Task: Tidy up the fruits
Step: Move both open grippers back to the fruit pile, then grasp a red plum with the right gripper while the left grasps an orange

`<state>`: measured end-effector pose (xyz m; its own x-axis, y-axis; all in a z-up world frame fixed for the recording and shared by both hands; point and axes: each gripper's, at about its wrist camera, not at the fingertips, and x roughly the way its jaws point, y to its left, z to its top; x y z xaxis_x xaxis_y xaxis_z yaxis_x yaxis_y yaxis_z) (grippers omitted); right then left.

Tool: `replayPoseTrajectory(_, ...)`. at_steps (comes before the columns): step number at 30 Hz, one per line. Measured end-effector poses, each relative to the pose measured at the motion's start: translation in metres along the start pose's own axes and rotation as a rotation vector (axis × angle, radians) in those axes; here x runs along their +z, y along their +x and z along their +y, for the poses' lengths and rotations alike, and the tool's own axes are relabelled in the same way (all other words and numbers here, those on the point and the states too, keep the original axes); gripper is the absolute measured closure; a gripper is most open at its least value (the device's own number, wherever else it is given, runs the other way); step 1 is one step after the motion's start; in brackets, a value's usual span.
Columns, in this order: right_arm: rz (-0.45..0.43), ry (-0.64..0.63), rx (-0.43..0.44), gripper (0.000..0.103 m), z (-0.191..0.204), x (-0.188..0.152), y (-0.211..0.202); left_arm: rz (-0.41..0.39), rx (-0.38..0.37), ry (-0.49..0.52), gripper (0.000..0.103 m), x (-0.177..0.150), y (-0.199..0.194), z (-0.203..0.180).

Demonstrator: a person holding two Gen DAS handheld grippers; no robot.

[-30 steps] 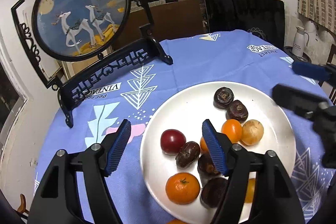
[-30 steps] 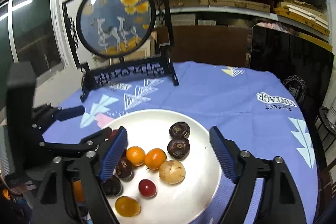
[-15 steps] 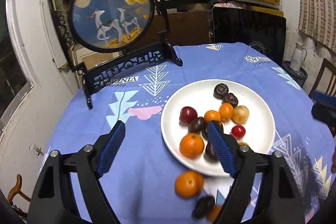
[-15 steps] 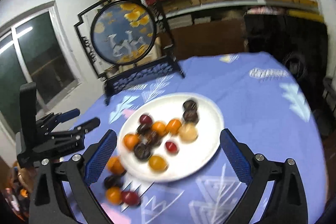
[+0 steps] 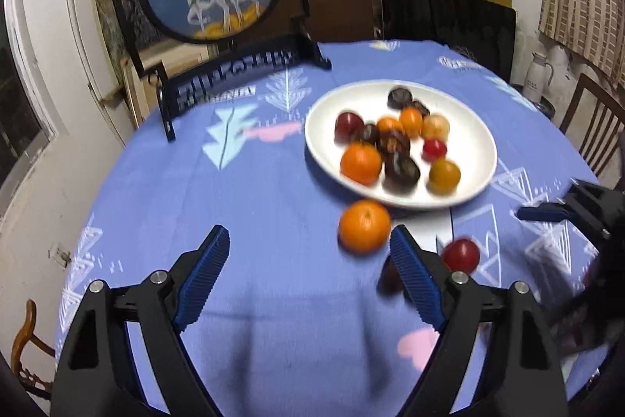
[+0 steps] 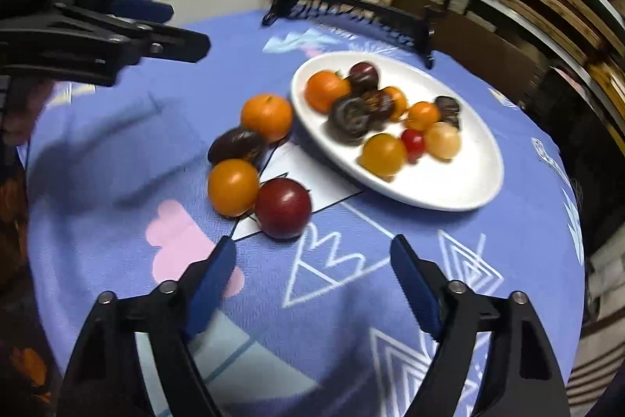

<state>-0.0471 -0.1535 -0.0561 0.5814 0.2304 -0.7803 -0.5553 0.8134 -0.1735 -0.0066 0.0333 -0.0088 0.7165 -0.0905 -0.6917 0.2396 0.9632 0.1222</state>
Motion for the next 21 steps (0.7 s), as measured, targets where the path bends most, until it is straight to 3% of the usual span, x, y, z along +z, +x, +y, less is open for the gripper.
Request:
replayPoseTrajectory(3, 0.025, -0.022, 0.012, 0.026, 0.002, 0.008, 0.017, 0.034, -0.049, 0.027, 0.021, -0.014, 0.001, -0.007)
replayPoseTrajectory(8, 0.05, -0.044, 0.081, 0.067, 0.005, 0.013, 0.032, 0.108, -0.185, 0.05, 0.021, -0.036, 0.002, -0.034)
replayPoseTrajectory(13, 0.016, -0.006, 0.054, 0.067, -0.014, 0.001, 0.013, 0.17, -0.223, -0.005, 0.022, -0.044, 0.017, -0.06)
replayPoseTrajectory(15, 0.005, 0.017, 0.034, 0.067, -0.025, -0.004, 0.005, 0.213, -0.23, -0.06, 0.041, -0.042, 0.029, -0.065)
replayPoseTrajectory(17, -0.004, 0.04, 0.028, 0.067, -0.034, -0.01, -0.004, 0.241, -0.22, -0.103, 0.052, -0.039, 0.039, -0.068)
replayPoseTrajectory(21, -0.013, 0.059, 0.023, 0.067, -0.042, -0.018, -0.008, 0.265, -0.182, -0.188, 0.054, -0.031, 0.058, -0.071)
